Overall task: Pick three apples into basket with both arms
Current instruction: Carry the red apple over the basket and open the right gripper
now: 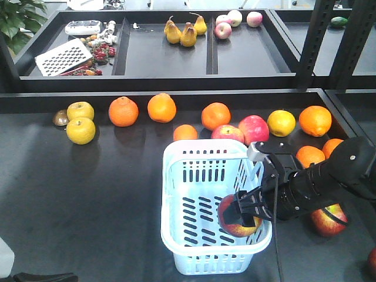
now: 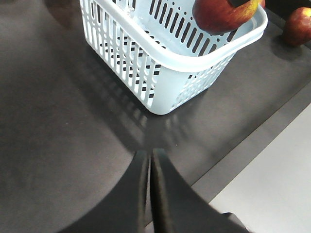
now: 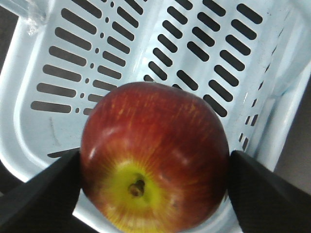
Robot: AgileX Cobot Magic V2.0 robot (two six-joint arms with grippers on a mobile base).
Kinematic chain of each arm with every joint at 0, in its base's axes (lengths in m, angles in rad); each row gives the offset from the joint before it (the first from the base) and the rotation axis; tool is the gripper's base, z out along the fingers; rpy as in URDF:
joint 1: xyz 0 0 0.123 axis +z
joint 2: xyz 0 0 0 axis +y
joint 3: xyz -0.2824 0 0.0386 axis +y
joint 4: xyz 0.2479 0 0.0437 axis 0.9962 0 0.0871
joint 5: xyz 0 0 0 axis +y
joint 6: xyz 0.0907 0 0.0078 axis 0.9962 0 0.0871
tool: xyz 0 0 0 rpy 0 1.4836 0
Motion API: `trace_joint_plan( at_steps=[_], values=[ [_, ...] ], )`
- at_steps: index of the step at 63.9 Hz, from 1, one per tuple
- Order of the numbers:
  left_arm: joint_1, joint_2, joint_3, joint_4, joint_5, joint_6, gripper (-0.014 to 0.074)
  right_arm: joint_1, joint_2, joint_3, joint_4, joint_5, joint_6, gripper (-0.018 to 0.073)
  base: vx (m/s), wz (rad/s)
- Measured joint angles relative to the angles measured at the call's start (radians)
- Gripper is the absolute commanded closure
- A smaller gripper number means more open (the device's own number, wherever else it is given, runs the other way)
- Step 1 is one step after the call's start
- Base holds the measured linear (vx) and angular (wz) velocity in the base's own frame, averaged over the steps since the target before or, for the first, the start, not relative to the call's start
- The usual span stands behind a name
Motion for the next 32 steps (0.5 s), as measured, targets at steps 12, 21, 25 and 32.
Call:
trace_joint_plan(
  at_steps=[12, 21, 25, 32],
  values=[
    [0.0, 0.0, 0.0, 0.0, -0.001, 0.0, 0.0604, 0.0, 0.0, 0.0, 0.0, 0.001, 0.0, 0.0022, 0.0, 0.0],
    [0.0, 0.0, 0.0, 0.0, -0.001, 0.0, 0.0604, 0.0, 0.0, 0.0, 0.0, 0.003, -0.001, 0.0022, 0.0, 0.0],
    [0.0, 0.0, 0.0, 0.0, -0.001, 0.0, 0.0604, 0.0, 0.0, 0.0, 0.0, 0.007, -0.009, 0.0027, 0.0, 0.0],
    [0.0, 0.0, 0.0, 0.0, -0.001, 0.0, 0.0604, 0.0, 0.0, 0.0, 0.0, 0.01, -0.022, 0.0078, 0.0, 0.0]
  ],
)
